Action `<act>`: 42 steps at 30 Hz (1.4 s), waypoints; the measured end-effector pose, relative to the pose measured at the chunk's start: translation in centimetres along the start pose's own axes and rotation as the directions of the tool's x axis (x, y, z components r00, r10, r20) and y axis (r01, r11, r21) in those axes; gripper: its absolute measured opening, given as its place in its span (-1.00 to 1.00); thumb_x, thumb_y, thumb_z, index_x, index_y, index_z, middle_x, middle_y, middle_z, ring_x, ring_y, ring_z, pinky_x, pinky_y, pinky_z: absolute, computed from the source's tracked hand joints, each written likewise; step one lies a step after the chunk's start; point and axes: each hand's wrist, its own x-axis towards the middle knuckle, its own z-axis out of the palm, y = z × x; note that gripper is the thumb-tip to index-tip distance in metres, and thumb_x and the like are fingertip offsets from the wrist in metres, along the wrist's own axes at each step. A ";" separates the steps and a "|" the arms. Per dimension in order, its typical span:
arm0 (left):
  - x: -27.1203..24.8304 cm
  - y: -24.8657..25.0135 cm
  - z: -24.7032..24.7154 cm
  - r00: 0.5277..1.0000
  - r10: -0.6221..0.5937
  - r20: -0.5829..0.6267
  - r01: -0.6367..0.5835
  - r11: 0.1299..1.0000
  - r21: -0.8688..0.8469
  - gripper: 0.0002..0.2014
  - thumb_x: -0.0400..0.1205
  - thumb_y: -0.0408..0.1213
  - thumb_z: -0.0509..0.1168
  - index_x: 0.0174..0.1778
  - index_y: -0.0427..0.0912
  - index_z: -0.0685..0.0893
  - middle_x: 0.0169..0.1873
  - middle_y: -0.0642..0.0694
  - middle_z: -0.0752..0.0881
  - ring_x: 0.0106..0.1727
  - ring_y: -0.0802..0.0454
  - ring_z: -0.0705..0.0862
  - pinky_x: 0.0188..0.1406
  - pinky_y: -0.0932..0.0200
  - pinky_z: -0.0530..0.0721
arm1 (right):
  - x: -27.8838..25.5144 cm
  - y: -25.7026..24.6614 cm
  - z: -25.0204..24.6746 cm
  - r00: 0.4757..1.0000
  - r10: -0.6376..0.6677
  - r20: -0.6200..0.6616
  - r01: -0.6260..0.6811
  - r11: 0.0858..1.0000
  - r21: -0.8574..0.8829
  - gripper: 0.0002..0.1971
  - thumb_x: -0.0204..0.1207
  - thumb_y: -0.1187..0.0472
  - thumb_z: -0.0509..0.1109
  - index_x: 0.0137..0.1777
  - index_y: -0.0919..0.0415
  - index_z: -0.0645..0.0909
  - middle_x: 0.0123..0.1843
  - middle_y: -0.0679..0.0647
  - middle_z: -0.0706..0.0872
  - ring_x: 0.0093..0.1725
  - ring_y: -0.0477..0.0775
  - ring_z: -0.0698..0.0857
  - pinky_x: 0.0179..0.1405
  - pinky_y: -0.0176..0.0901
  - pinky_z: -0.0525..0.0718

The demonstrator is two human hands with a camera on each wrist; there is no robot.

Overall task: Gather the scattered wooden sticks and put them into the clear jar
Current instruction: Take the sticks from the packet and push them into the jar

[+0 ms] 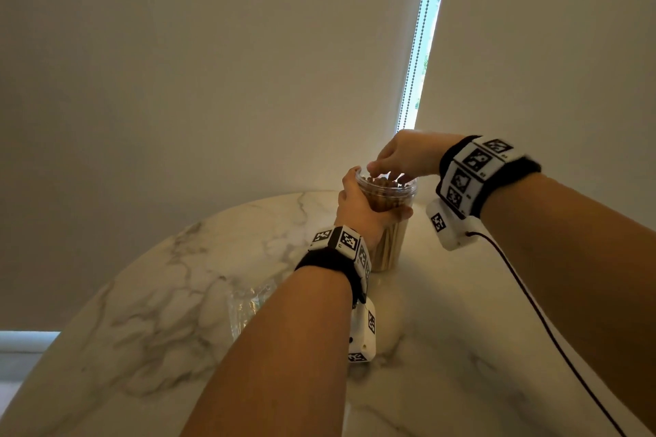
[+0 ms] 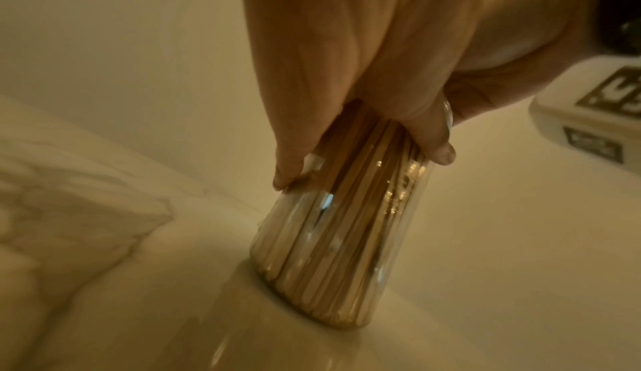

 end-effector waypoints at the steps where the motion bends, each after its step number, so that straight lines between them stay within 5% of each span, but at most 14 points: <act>1: 0.0 0.0 0.0 1.000 0.001 0.001 -0.001 1.000 0.002 0.19 0.27 -0.07 0.70 0.67 0.21 0.02 0.52 -0.11 0.43 0.47 -0.15 0.50 0.44 -0.15 0.54 | -0.2 0.2 -0.3 0.999 -0.023 0.037 0.021 0.999 0.037 -0.81 0.59 -0.01 0.47 0.06 0.03 0.84 -0.05 -0.02 0.85 -0.02 -0.05 0.81 0.01 -0.20 0.75; 7: -0.1 0.1 0.0 1.000 -0.005 -0.003 0.005 1.000 0.012 0.18 0.30 -0.08 0.69 0.68 0.20 0.01 0.52 -0.11 0.42 0.47 -0.16 0.50 0.41 -0.11 0.54 | -0.2 0.1 -0.3 0.985 -0.060 0.164 0.074 0.994 -0.081 -0.92 0.55 0.13 0.51 -0.02 -0.08 0.80 -0.06 -0.12 0.82 -0.06 -0.15 0.72 -0.20 -0.35 0.53; 13: -0.3 0.1 0.0 1.000 0.005 -0.008 -0.004 1.000 0.027 0.17 0.31 -0.07 0.69 0.68 0.17 0.01 0.51 -0.11 0.42 0.47 -0.17 0.49 0.42 -0.10 0.54 | 0.0 0.4 -1.5 0.951 -0.073 0.299 0.011 0.979 0.204 -0.86 0.61 0.18 0.48 0.07 0.17 0.82 -0.11 0.04 0.86 -0.10 -0.02 0.78 -0.07 -0.22 0.71; 19: -0.3 -0.1 0.0 1.000 0.018 -0.016 -0.018 0.999 0.032 0.17 0.27 -0.03 0.69 0.66 0.20 0.04 0.47 -0.09 0.45 0.45 -0.15 0.50 0.43 -0.21 0.55 | -0.8 -1.0 -2.0 0.908 -0.046 0.417 -0.024 0.987 0.160 -0.81 0.66 0.12 0.40 0.07 0.13 0.83 0.03 0.04 0.88 0.10 -0.01 0.83 0.23 -0.14 0.68; 25: -0.3 -0.1 -0.1 1.000 0.021 0.008 -0.021 0.999 0.033 0.17 0.29 -0.03 0.69 0.67 0.18 0.02 0.51 -0.09 0.42 0.48 -0.16 0.47 0.46 -0.17 0.50 | -0.8 -1.6 -1.8 0.979 -0.028 0.202 0.032 0.999 -0.019 -0.84 0.59 0.15 0.49 0.11 0.13 0.79 0.02 0.02 0.85 -0.01 -0.08 0.79 0.13 -0.10 0.76; 30: -0.5 0.2 -0.3 1.000 0.018 0.010 -0.019 0.998 0.052 0.17 0.31 -0.03 0.67 0.69 0.17 -0.01 0.53 -0.10 0.39 0.49 -0.16 0.46 0.41 -0.10 0.49 | -1.2 -1.2 -0.7 0.976 0.005 0.220 -0.008 1.000 0.013 -0.80 0.58 0.09 0.49 0.11 0.14 0.81 0.01 -0.01 0.84 -0.01 -0.07 0.78 -0.05 -0.26 0.70; 34: -0.7 0.5 -0.3 1.000 -0.014 0.013 0.013 0.998 0.054 0.28 0.15 0.09 0.70 0.69 0.12 0.03 0.52 -0.08 0.43 0.50 -0.13 0.47 0.47 -0.15 0.51 | -2.4 -0.1 -0.3 0.996 -0.085 -0.038 0.083 0.995 -0.046 -0.81 0.61 0.00 0.41 0.09 -0.01 0.81 -0.07 -0.15 0.79 -0.07 -0.17 0.70 -0.12 -0.27 0.57; 37: -1.0 1.2 -0.6 0.997 -0.073 0.011 0.072 0.992 0.105 0.42 -0.04 0.25 0.68 0.69 -0.06 0.07 0.47 -0.08 0.52 0.49 -0.11 0.51 0.47 -0.14 0.54 | -4.5 0.6 0.3 0.963 -0.119 -0.242 0.112 0.993 -0.045 -0.78 0.66 0.03 0.34 0.14 0.03 0.79 -0.03 -0.13 0.76 -0.06 -0.11 0.67 -0.22 -0.31 0.48; 40: -1.7 2.9 -1.8 0.979 -0.173 0.109 0.141 0.958 0.251 0.50 0.19 0.20 0.67 0.72 -0.18 -0.34 0.62 -0.17 0.39 0.60 -0.17 0.40 0.58 -0.12 0.39 | -8.2 1.2 0.9 0.915 -0.128 -0.382 0.124 0.992 -0.034 -0.79 0.68 0.04 0.31 0.08 0.04 0.77 -0.04 -0.06 0.77 -0.10 -0.08 0.65 -0.31 -0.39 0.41; 42: -2.4 4.0 -3.2 0.966 -0.225 0.130 0.148 0.887 0.438 0.36 0.32 0.26 0.57 0.74 -0.22 -0.25 0.65 -0.23 0.32 0.62 -0.21 0.36 0.56 -0.10 0.36 | -12.0 1.7 1.7 0.908 -0.142 -0.395 0.135 0.990 -0.047 -0.79 0.68 0.00 0.31 0.00 0.00 0.77 -0.12 -0.10 0.76 -0.14 -0.09 0.67 -0.31 -0.32 0.44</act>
